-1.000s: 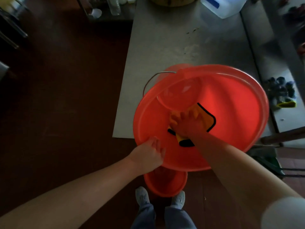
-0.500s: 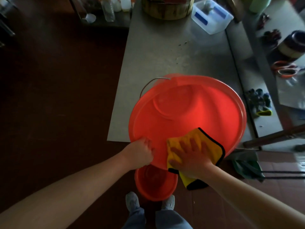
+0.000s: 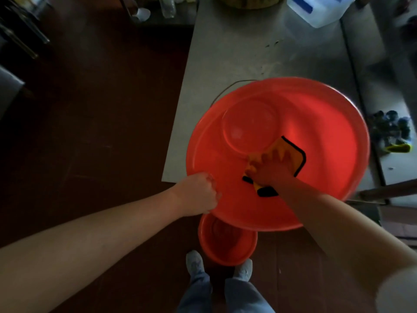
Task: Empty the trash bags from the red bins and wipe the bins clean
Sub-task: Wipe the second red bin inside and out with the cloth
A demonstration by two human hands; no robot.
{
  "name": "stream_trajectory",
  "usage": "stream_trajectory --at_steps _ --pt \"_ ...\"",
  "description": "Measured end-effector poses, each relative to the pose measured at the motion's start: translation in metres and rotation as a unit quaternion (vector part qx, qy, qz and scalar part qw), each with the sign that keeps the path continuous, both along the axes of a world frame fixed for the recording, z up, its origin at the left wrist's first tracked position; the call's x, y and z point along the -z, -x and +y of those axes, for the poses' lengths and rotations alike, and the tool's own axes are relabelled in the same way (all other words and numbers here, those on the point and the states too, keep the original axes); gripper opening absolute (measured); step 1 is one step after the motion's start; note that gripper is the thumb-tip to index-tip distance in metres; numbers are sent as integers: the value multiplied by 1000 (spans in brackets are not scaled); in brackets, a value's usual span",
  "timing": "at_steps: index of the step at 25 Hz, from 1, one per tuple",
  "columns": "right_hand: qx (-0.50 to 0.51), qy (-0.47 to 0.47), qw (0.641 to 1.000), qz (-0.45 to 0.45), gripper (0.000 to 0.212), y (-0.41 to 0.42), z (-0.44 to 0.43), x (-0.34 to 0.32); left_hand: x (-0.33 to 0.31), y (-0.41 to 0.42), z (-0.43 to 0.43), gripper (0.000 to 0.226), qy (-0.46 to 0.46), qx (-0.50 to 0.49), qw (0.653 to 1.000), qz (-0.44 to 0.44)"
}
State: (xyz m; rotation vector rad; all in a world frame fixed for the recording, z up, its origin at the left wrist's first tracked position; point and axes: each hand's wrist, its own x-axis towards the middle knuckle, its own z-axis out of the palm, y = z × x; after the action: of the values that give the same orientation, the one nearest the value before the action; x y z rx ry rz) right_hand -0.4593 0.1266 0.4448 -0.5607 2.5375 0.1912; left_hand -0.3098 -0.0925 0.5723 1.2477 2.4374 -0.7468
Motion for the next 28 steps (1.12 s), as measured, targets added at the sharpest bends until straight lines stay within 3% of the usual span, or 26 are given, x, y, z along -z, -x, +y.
stream_trajectory --at_steps 4,10,15,20,22,25,28 --pt "-39 -18 998 -53 68 -39 9 -35 5 -6 1 41 24 -25 999 3" --pt "-132 -45 978 -155 111 -90 42 -94 -23 3 -3 38 42 -71 997 10" --pt "-266 0 964 3 98 -103 39 -109 -66 22 -42 28 88 -61 994 15" --pt "-285 13 957 61 90 -97 13 -121 -91 38 -73 40 166 -99 981 7" --pt "-274 15 960 56 88 -101 6 -120 -73 25 -64 44 141 -162 977 -7" --pt "-239 22 969 55 88 -112 -2 -115 -28 -7 -27 61 31 -233 972 7" --pt "-202 23 979 30 86 -115 1 -112 -4 -22 -13 53 -54 -248 967 33"
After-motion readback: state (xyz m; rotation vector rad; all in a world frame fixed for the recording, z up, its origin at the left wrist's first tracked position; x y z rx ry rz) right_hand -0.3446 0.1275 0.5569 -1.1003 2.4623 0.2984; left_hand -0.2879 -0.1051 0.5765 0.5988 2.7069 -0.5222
